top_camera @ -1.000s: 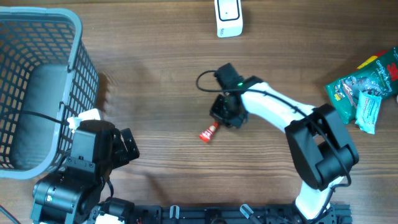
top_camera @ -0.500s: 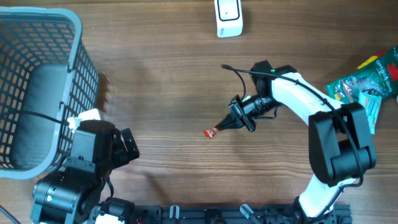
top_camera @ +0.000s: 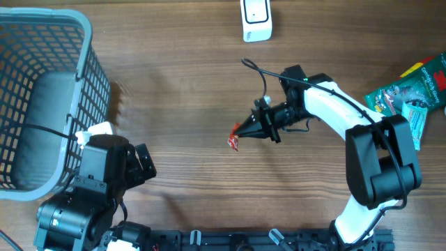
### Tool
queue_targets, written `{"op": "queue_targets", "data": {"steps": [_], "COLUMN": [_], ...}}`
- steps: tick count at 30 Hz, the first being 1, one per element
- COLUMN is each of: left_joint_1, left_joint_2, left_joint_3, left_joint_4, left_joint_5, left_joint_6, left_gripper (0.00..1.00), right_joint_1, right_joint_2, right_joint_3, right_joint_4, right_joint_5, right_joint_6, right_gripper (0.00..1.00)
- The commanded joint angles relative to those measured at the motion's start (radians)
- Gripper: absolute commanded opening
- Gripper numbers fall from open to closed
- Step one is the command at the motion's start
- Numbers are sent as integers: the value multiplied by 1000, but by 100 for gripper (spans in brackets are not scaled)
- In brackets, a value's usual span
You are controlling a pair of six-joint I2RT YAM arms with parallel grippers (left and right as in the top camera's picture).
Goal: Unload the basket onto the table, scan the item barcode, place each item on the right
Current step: 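Lift the Nescafé stick and raise it toward the scanner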
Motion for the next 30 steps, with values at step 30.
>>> {"op": "queue_targets", "data": {"steps": [30], "left_joint_1": [5], "left_joint_2": [-1], "left_joint_3": [1], "left_joint_4": [0], "left_joint_5": [5], "left_joint_6": [15], "left_gripper": [100], "right_joint_1": [-3], "right_joint_2": [-25], "right_joint_3": [0], "right_joint_4": [60], "right_joint_5": [-240], "right_joint_6": [-627], "right_gripper": [4]}}
